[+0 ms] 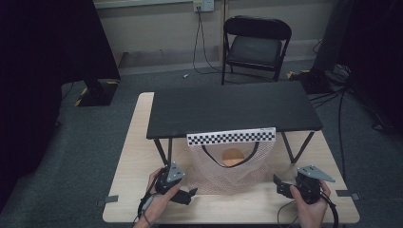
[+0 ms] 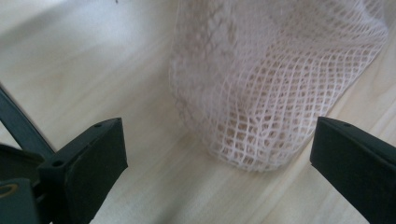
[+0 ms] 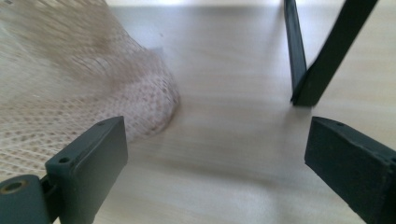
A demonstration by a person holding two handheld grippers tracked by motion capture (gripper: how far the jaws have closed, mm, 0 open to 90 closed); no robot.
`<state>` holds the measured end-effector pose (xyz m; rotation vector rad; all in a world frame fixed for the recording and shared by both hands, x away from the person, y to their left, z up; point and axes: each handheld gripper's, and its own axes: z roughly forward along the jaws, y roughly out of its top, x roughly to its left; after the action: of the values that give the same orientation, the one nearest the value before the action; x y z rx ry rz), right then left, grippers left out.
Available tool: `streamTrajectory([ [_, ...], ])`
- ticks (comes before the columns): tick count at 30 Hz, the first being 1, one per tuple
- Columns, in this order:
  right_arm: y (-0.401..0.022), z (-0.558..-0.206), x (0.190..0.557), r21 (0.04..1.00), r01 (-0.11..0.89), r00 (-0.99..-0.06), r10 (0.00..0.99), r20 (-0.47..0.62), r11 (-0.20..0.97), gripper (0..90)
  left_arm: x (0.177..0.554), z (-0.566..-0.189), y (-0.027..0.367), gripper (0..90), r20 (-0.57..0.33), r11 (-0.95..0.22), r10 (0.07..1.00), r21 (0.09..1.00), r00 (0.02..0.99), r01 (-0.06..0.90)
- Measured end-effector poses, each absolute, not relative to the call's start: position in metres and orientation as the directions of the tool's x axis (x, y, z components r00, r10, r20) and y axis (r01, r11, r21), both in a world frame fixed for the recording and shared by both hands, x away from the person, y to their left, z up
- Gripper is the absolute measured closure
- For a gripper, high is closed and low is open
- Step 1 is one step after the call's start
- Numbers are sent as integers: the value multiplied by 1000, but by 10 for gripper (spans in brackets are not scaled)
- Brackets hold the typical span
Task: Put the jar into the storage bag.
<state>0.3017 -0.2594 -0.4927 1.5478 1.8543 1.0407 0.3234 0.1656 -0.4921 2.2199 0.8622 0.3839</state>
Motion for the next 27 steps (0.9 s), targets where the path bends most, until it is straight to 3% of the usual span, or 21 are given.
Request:
streamTrajectory([
  [7,-259,-497,304,787,608,-198,980,25,103,47,326,-504,167,38,0,-529,691,682,722,506],
  [18,-265,-507,314,720,688,-185,981,52,91,37,327,-510,163,3,-8,-538,681,673,733,507],
  [22,-261,-511,314,717,683,-177,984,-21,138,21,325,-511,162,3,-5,-534,680,682,733,500],
  [27,-260,-511,313,719,683,-166,986,-19,128,18,324,-511,163,3,-6,-528,683,687,730,499],
])
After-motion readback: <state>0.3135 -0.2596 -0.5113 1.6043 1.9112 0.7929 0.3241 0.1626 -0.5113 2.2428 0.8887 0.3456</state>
